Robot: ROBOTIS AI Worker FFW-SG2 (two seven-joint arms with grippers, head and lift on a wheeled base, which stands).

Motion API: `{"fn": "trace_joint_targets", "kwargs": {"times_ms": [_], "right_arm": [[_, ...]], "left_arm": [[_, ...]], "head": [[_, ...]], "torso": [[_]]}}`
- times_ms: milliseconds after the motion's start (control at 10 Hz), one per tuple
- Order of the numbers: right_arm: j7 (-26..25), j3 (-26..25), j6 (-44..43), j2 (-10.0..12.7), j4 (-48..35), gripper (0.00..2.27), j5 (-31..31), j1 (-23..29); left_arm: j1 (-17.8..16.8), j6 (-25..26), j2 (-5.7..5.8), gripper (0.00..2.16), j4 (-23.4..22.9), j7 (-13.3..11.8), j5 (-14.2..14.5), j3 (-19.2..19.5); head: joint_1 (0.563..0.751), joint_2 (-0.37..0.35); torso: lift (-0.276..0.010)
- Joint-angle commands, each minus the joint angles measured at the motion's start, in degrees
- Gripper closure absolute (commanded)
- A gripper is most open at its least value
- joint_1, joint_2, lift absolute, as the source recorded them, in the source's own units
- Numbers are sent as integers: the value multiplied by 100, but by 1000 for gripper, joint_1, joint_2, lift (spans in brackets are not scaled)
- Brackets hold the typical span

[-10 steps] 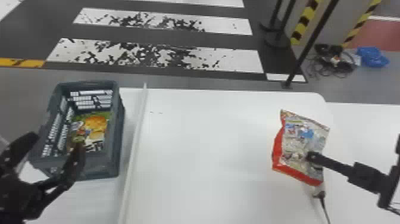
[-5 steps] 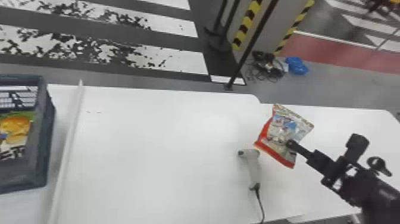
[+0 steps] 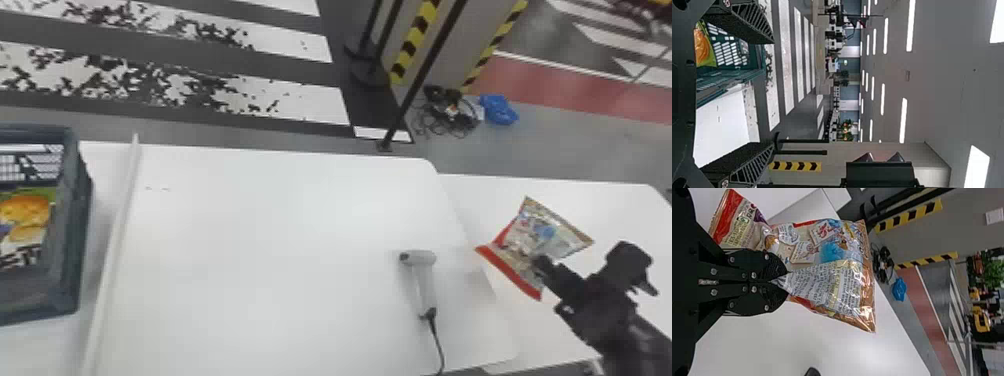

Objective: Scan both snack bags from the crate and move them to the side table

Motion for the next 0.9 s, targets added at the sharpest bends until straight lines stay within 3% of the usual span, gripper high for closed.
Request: {"fn": "trace_joint_targets", "kwargs": {"times_ms": [0,300,400,500,600,800], "right_arm": [[-456,286,-638,-163,562,2159,-342,-135],[-641,751,-1622,-577,2004,2142,-491,-821],[-896,918,-1745,-594,2144,1808,-544,-944],[-948,1024,-1815,-585,2188,1143,-535,-961],[-957,1094,-1868,-568,2180,9,-570,-908],[-1203,1112,-2097,-550,2065,22,-694,-733]], "left_arm": [[19,-99,0,66,-8,0,0,4],[19,-135,0,66,1,-35,0,-31],[45,-222,0,66,1,-53,0,-22],[89,-398,9,66,1,-53,9,-4],[107,-433,9,66,1,-53,35,22],[98,-451,9,66,10,-53,53,22]], "head": [[695,-350],[695,-350],[695,-350],[695,-350],[695,-350],[695,-350]], "torso": [[-29],[-29],[-29],[-29],[-29],[-29]]}}
